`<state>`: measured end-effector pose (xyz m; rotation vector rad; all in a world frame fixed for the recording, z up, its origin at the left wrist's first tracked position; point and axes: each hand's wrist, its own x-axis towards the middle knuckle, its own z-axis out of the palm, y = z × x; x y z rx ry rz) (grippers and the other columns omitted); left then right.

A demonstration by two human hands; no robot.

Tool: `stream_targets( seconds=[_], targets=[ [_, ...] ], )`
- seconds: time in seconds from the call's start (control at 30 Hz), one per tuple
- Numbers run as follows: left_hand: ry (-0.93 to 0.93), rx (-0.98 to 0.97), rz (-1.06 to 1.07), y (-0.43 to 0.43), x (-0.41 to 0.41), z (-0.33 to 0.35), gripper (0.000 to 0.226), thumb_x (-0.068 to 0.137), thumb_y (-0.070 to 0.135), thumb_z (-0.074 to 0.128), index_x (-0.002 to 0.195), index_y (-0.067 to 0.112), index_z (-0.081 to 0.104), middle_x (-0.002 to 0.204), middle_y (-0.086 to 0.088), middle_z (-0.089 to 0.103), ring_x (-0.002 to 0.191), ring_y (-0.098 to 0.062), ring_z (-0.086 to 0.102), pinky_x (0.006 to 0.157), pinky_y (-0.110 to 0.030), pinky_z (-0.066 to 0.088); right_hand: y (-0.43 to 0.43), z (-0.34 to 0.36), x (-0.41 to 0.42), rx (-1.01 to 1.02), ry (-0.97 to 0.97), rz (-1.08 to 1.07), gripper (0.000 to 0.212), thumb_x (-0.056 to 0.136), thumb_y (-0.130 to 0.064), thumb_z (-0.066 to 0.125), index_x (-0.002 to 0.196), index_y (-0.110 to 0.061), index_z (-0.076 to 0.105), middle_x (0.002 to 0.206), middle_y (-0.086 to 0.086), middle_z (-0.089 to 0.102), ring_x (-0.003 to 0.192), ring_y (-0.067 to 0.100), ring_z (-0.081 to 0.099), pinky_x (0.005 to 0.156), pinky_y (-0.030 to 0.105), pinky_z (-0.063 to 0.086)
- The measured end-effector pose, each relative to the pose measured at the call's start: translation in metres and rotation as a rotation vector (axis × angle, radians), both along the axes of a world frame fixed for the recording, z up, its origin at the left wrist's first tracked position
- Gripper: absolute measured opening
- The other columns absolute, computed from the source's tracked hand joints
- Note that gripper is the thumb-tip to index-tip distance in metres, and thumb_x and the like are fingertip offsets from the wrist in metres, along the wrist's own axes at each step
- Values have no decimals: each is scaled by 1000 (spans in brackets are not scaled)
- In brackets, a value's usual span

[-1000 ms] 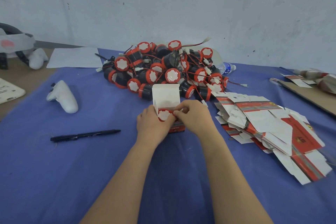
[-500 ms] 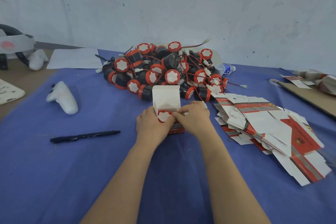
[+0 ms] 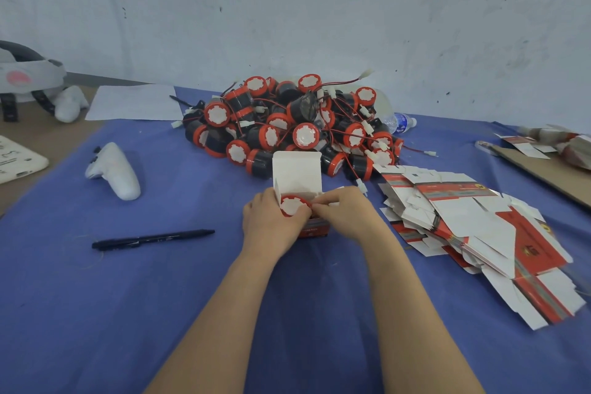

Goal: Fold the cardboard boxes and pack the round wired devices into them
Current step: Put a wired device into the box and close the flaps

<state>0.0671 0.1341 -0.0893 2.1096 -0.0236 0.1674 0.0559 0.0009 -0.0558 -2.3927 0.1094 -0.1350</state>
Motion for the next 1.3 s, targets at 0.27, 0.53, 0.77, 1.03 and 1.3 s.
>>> stream_targets(
  seconds=[0.27, 0.53, 0.77, 1.03, 1.3],
  targets=[
    [-2, 5, 4, -3, -1, 1, 47, 82, 39, 61, 122, 14, 53, 119, -5, 57, 114, -25, 49, 98, -44, 45, 8, -4, 1, -275, 66, -32, 29, 94, -21, 44, 106, -15, 70, 130, 13, 38, 105, 29, 48, 80, 35, 49],
    [-81, -190, 47, 1, 1, 0, 47, 84, 20, 63, 126, 12, 43, 117, -5, 58, 105, -25, 57, 85, -45, 52, 27, -12, 1, -126, -249, 86, 39, 95, -10, 43, 128, -22, 61, 123, -2, 55, 102, 17, 54, 79, 24, 45],
    [-145, -373, -40, 4, 3, 1, 48, 93, 12, 56, 136, 16, 35, 123, 1, 51, 111, -17, 54, 92, -36, 49, 21, -22, 7, 333, -211, 51, 25, 99, -18, 47, 120, -19, 61, 117, -8, 60, 105, 6, 56, 72, 0, 38],
    [-60, -363, -155, 10, 1, 1, 40, 99, 8, 35, 133, 26, 46, 113, 11, 57, 101, -4, 55, 83, -19, 47, 8, -26, 9, 622, -117, 16, 72, 93, -6, 53, 150, -30, 18, 132, -12, 47, 87, 1, 61, 67, 15, 51],
    [-174, -306, 11, 13, 7, 0, 33, 89, -5, 50, 83, 26, 61, 118, -6, 44, 103, -25, 55, 77, -35, 53, -2, -19, 1, 415, -107, 268, 33, 92, -3, 53, 109, -29, 64, 121, -1, 60, 101, 21, 59, 81, 21, 48]
  ],
)
